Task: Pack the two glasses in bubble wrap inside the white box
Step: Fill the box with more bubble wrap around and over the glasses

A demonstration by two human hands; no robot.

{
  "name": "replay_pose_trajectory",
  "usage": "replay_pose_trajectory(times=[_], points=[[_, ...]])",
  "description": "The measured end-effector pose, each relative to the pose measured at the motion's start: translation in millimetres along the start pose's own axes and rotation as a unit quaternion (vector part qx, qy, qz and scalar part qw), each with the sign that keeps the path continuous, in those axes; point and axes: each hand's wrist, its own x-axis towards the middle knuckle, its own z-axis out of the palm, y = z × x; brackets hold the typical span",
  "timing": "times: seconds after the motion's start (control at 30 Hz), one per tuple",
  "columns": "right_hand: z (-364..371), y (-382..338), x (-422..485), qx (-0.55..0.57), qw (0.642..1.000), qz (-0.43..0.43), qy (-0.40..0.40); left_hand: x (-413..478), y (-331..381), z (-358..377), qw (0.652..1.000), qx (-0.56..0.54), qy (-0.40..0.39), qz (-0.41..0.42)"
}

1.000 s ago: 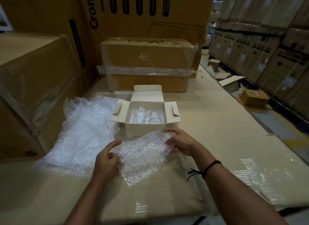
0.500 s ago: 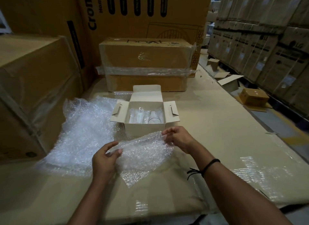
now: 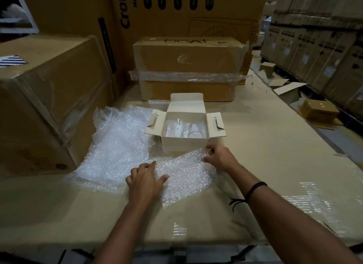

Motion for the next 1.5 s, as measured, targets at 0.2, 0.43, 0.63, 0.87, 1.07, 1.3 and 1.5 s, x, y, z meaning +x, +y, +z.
replay_pose_trajectory(times=[0.2,0.43,0.63,0.87,1.07,1.3,1.5], points=[[9.3,-14.4,0.4,-0.036,0.996,0.065,0.044,0.7,6.4,-0.8,0.997,-0.074,0.009,-0.013],[1.1,-10.9,-8.3,0.160,0.982,0.016,-0.096,-4.6,18.0,-27.7,0.821,-0.568,-0.015,-0.045],[-14.0,-1.2,-11.0,0.351,0.932,-0.055,-0.075,17.5,-8.2,-39.5,0.757,-0.640,-0.126,-0.033],[-9.7,25.6,-16.2,0.282,0.957,-0.047,-0.047,17.9,-22.0,-6.4,0.923,-0.376,-0.010,0.085],[-20.1,19.0,-21.6,-0.054,0.992,-0.109,-0.045,13.9,-31.3,-3.1,0.969,-0.182,-0.071,0.150],[11.3,-41.7,-39.3,-0.251,0.929,-0.254,-0.097,7.9,-23.5,-1.1,0.972,-0.090,-0.048,0.214],[28.2,-55.6,-40.6,-0.372,0.895,-0.200,-0.143,12.3,-32.4,1.1,0.974,-0.079,-0.029,0.212]])
